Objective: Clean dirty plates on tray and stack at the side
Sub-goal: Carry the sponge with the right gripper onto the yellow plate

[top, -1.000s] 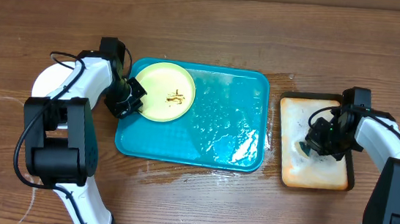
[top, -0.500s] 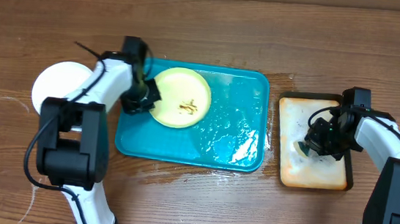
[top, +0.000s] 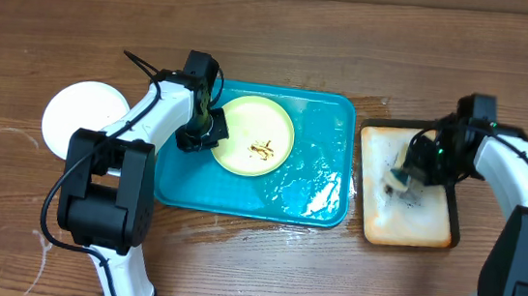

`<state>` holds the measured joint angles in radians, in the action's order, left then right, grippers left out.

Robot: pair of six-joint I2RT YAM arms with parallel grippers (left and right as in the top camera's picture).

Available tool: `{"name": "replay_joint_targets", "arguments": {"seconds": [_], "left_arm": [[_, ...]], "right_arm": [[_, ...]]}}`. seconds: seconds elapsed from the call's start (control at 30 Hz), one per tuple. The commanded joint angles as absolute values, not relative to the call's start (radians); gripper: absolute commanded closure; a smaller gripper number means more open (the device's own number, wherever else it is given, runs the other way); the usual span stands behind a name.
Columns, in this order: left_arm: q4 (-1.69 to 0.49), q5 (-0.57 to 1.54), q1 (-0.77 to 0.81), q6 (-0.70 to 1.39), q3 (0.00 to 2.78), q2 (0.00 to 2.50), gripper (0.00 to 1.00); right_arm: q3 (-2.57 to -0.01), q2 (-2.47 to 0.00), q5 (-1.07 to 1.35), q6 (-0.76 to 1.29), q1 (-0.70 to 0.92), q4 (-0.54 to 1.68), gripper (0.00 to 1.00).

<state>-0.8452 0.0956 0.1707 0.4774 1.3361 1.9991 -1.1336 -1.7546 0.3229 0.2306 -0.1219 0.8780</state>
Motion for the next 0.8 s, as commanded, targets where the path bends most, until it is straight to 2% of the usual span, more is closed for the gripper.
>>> {"name": "replay_joint_targets", "arguments": {"seconds": [0.0,0.2,0.3,0.6,0.77], "left_arm": [[-0.864,0.038,0.178,0.456,1.303,2.04,0.96],[-0.864,0.047,0.178,0.455,1.303,2.04,0.96],[-0.866,0.067,0.178,0.448,1.303,2.04,0.96],[-0.916,0.064,0.221,0.422,1.303,2.04,0.96],[-0.942,-0.019,0.29,0.461,1.303,2.04,0.96]], "right_arm": [[-1.208,-1.681,0.406,0.147,-0.115,0.885,0.96],[-1.211,-1.666,0.718,-0.013,-0.062,0.864,0.96],[-1.211,-1.666,0.731,0.0,0.009,0.842,0.96],[-1.211,-1.708,0.67,0.233,0.332,0.667,0.96],[-1.211,-1.747,0.612,0.39,0.439,0.553,0.96]]}}
